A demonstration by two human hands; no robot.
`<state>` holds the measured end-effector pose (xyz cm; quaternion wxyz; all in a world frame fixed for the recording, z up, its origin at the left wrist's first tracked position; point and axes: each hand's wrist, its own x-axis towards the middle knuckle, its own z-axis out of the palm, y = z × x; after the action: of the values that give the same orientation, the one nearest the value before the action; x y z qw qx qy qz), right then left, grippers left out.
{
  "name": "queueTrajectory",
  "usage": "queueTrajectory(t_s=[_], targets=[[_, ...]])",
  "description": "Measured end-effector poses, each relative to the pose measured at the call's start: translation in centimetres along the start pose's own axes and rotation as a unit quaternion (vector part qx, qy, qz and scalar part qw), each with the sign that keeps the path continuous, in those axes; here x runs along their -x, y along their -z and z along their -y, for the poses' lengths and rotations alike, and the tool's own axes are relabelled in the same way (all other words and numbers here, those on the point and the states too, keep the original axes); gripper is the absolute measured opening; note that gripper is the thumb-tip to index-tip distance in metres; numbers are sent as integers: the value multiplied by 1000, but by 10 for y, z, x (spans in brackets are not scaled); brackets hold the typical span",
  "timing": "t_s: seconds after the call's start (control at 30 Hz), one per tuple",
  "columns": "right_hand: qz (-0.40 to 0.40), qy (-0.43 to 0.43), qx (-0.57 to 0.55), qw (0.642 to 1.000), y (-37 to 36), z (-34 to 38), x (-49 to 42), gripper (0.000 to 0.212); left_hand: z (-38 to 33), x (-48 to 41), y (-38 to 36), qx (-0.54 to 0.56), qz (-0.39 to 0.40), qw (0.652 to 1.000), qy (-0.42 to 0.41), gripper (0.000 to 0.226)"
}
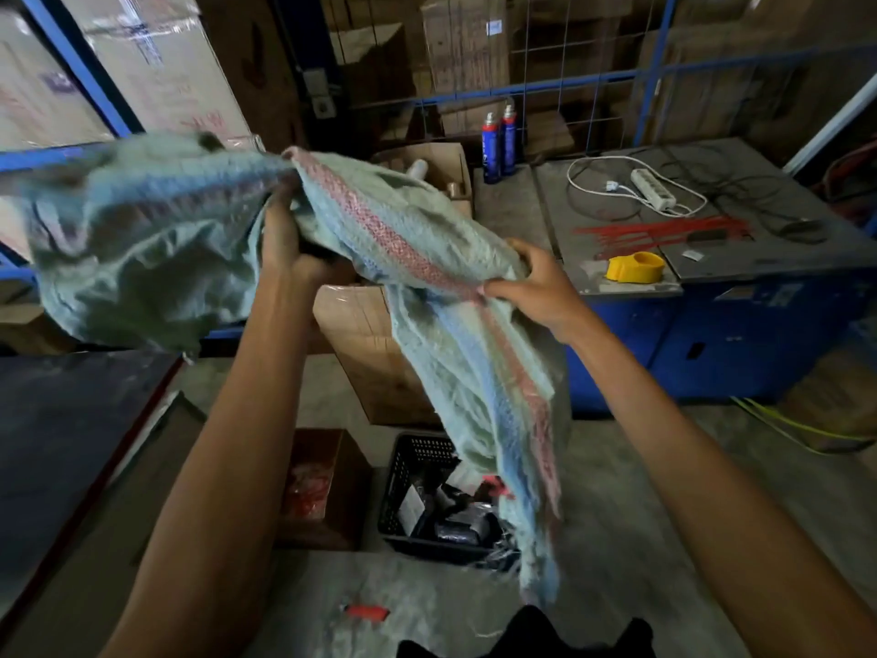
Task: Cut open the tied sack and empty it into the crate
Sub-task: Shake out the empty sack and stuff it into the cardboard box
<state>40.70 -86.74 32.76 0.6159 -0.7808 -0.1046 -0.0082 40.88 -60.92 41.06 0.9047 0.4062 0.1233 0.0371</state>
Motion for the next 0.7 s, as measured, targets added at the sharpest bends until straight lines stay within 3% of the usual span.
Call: queueTrajectory(t_s=[0.1,0.17,0.2,0.27,0.3,0.37,0.43,0.5,0.53,0.6,0.67,0.7], targets=[[-83,32,-19,996,9,22,-11,34,27,-6,46,-199,-89,967,134,79],[-113,65,-5,992,13,37,-17,30,56,-1,76,-274,-55,920,275,96],[-116,83,13,990,13,44,-20,30,68,5,86,-316,-26,887,336,97],[-114,118,53,985,10,53,-22,35,86,22,100,-466,0,789,401,91],[-115,134,71,982,8,55,-24,37,90,24,109,-551,-6,730,403,92],[-116,151,87,978,4,59,-25,38,88,24,122,-659,-67,650,372,100],[-106,152,90,979,2,64,-26,36,76,13,131,-730,-110,599,311,98],[-65,148,97,982,5,71,-27,34,63,5,127,-808,-81,559,167,124],[-32,144,100,984,7,74,-27,36,59,1,119,-831,-35,550,68,143],[29,133,103,985,8,82,-27,45,56,4,96,-800,76,586,-99,162],[52,137,76,986,2,92,-26,51,68,2,76,-739,169,634,-151,168],[50,145,40,987,-4,97,-26,51,79,0,68,-694,201,675,-147,162]])
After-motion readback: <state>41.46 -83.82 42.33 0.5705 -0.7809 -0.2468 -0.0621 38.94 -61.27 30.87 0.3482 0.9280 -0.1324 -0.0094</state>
